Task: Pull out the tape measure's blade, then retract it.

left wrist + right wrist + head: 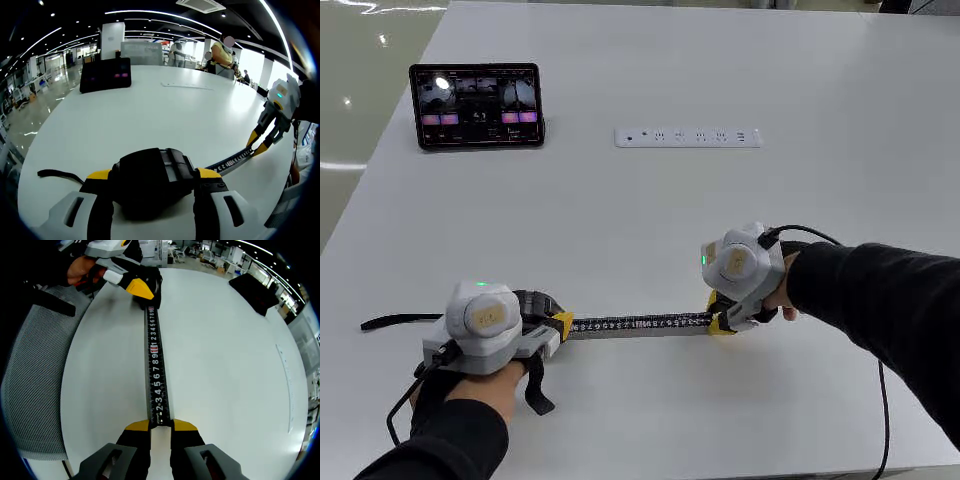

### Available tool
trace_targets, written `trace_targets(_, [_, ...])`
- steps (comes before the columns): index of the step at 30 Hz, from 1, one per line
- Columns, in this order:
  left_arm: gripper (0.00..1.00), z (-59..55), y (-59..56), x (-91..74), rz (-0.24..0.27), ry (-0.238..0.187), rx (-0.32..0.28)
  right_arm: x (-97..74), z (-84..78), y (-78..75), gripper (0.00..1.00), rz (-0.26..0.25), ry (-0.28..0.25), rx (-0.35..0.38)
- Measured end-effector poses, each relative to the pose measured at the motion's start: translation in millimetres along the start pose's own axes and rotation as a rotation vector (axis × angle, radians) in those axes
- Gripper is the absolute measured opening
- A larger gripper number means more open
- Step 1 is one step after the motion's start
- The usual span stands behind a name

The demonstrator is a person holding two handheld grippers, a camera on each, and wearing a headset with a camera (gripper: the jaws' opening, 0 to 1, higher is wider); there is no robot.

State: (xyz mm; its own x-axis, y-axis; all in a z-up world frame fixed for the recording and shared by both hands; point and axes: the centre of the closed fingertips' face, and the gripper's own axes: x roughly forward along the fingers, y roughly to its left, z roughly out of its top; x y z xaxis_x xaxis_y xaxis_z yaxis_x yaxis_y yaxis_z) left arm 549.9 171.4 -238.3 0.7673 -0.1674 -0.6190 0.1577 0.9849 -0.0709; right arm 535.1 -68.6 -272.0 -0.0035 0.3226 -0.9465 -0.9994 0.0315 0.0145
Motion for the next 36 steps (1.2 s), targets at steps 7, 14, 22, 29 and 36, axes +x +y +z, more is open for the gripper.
trace_targets(7, [0.6,0.1,0.0,0.3,-0.001,0.001,0.0,0.9,2.8,-0.2,0.1,-0.002,-0.01,0.019])
trace_targets(14, [0.6,0.1,0.2,0.4,-0.001,0.002,-0.002,1.7,5.6,-0.4,0.1,-0.006,-0.009,0.021])
trace_targets(22, [0.6,0.3,0.5,0.1,-0.002,0.004,-0.001,2.5,8.8,0.4,0.1,-0.007,-0.007,0.024])
trace_targets(29, [0.6,0.4,1.0,-0.1,-0.002,0.003,-0.002,3.4,11.9,0.6,0.1,-0.007,-0.008,0.028])
trace_targets(36, [0.6,0.2,0.9,-0.3,-0.003,0.004,-0.003,4.7,14.6,0.8,0.1,-0.007,-0.012,0.036])
